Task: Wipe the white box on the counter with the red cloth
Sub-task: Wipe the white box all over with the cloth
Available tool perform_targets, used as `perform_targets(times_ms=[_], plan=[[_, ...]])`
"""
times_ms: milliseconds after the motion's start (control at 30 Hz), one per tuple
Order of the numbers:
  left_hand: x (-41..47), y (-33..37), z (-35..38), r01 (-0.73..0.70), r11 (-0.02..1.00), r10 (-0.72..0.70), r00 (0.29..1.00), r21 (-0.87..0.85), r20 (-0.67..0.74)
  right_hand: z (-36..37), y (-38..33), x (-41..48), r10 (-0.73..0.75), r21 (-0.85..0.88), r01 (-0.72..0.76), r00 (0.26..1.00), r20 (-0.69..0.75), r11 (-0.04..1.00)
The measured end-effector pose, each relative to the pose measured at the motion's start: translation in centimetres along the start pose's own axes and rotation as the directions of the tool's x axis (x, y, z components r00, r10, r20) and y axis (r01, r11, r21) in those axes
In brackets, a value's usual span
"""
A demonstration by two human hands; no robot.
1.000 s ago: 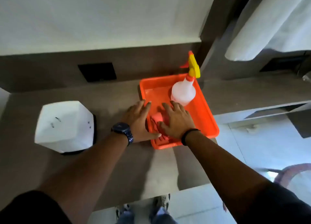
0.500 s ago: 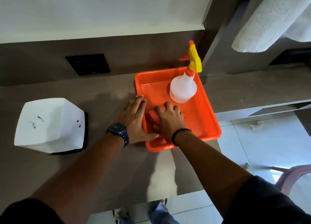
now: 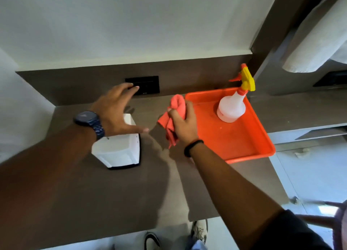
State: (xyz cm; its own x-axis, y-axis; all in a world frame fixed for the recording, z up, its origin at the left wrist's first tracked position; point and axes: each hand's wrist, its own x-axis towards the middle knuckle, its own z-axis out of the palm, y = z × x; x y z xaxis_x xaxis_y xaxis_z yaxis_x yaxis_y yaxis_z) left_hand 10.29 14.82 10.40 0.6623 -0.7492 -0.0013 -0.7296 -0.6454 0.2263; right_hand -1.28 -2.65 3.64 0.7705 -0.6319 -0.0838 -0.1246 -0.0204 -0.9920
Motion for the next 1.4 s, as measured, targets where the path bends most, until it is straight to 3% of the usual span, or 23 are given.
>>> perform_targets(times_ms=[100, 233, 367, 500, 600, 833, 1100, 1233, 1400], plan=[[-2.4, -3.0, -0.8, 0.042, 0.997, -0.054, 0.976, 0.062, 0.21, 3.6, 1.4, -2.3, 0.191, 0.134, -0.208, 0.973, 0.127, 0.969], [-3.9, -4.7, 1.3, 0.118, 0.991, -0.135, 0.902, 0.067, 0.411, 6.7, 3.6, -3.7, 0.337, 0.238, -0.372, 0.925, 0.175, 0.897], [-3.9, -5.2, 2.8, 0.117, 0.993, -0.121, 0.926, 0.034, 0.358, 8.9, 4.7, -4.3, 0.342, 0.225, -0.395, 0.908, 0.244, 0.891], [-4.0, -5.2, 3.2, 0.092, 0.994, -0.107, 0.948, 0.065, 0.3, 10.8, 5.9, -5.5, 0.337, 0.267, -0.382, 0.92, 0.2, 0.884], [-4.1, -5.1, 3.3, 0.097, 0.993, -0.113, 0.946, 0.067, 0.304, 11.9, 7.0, -5.9, 0.297, 0.345, -0.328, 0.944, 0.14, 0.879], [-4.2, -4.7, 2.7, 0.109, 0.992, -0.122, 0.944, 0.059, 0.306, 12.1, 4.2, -2.4, 0.19, 0.374, -0.251, 0.963, 0.192, 0.893], [-4.0, -4.8, 3.0, 0.117, 0.99, -0.135, 0.945, 0.078, 0.297, 11.7, 6.4, -4.2, 0.234, 0.349, -0.272, 0.961, 0.149, 0.896], [-4.0, -4.8, 3.1, 0.128, 0.987, -0.15, 0.945, 0.093, 0.292, 11.2, 7.0, -6.6, 0.233, 0.424, -0.284, 0.958, 0.169, 0.86], [-4.1, -5.0, 3.2, 0.113, 0.992, -0.126, 0.956, 0.063, 0.263, 11.9, 5.0, -5.4, 0.208, 0.4, -0.249, 0.968, 0.143, 0.882]])
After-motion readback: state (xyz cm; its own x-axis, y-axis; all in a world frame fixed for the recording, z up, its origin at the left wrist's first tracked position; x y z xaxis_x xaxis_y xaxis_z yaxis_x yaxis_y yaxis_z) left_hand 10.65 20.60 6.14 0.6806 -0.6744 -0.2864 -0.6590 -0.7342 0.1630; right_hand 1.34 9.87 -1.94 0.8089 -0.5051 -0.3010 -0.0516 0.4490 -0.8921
